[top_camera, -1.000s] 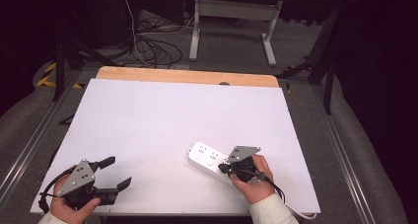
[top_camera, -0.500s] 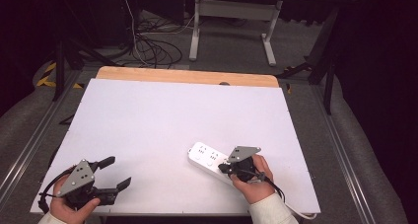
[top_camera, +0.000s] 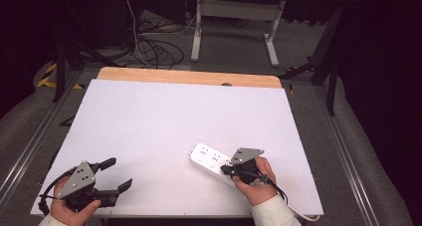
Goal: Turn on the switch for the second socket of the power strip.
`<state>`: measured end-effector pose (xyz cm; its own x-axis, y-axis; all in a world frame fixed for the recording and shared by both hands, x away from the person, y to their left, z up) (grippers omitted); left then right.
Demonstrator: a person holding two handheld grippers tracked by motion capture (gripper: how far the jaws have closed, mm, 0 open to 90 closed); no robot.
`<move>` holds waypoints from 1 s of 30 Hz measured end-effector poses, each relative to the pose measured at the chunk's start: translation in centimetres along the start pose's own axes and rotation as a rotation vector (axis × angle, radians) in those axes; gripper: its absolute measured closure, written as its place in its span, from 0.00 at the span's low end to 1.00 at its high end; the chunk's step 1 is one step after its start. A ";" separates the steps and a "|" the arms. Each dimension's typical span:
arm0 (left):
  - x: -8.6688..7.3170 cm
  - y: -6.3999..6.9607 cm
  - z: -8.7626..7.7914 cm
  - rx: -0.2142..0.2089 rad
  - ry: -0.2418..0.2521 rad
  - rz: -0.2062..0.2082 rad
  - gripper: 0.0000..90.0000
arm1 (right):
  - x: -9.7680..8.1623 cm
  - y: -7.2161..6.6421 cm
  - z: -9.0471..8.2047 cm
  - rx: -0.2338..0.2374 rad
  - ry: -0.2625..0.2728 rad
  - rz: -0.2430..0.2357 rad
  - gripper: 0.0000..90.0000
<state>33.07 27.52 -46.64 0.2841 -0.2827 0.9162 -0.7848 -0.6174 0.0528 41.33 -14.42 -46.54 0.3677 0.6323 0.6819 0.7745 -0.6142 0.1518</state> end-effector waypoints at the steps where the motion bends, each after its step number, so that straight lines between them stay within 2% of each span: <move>1: 0.0 0.0 0.0 -0.001 0.000 0.000 0.19 | -0.1 0.0 0.0 0.004 0.005 0.006 1.00; 5: 0.0 -0.1 0.1 -0.007 -0.006 0.000 0.19 | -0.1 0.1 -0.2 0.003 0.018 0.025 1.00; 10: 0.0 0.0 0.1 -0.006 -0.004 0.001 0.19 | 0.1 0.2 -1.0 0.007 0.113 0.043 1.00; 17: 0.0 0.0 0.0 -0.002 -0.002 0.004 0.19 | 0.4 0.0 -1.6 -0.013 0.141 0.024 1.00; 23: 0.0 0.0 0.0 -0.001 -0.002 0.004 0.19 | 0.7 -0.1 -2.5 -0.039 0.199 0.024 1.00; 30: 0.0 -0.1 0.1 -0.005 -0.004 0.004 0.19 | 0.9 -0.2 -3.7 -0.040 0.260 0.014 1.00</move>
<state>33.16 27.51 -46.65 0.2835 -0.2880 0.9147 -0.7884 -0.6130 0.0513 39.60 -15.45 -43.30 0.2294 0.4844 0.8443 0.7477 -0.6430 0.1658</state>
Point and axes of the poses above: each handheld gripper's, and its own axes: z roughly forward along the jaws, x roughly out of its top, y roughly to its right, the point moved 1 cm from there along z, roughly forward along the jaws, and after that the axes turned 9 degrees about -x, right-handed, at the moved point
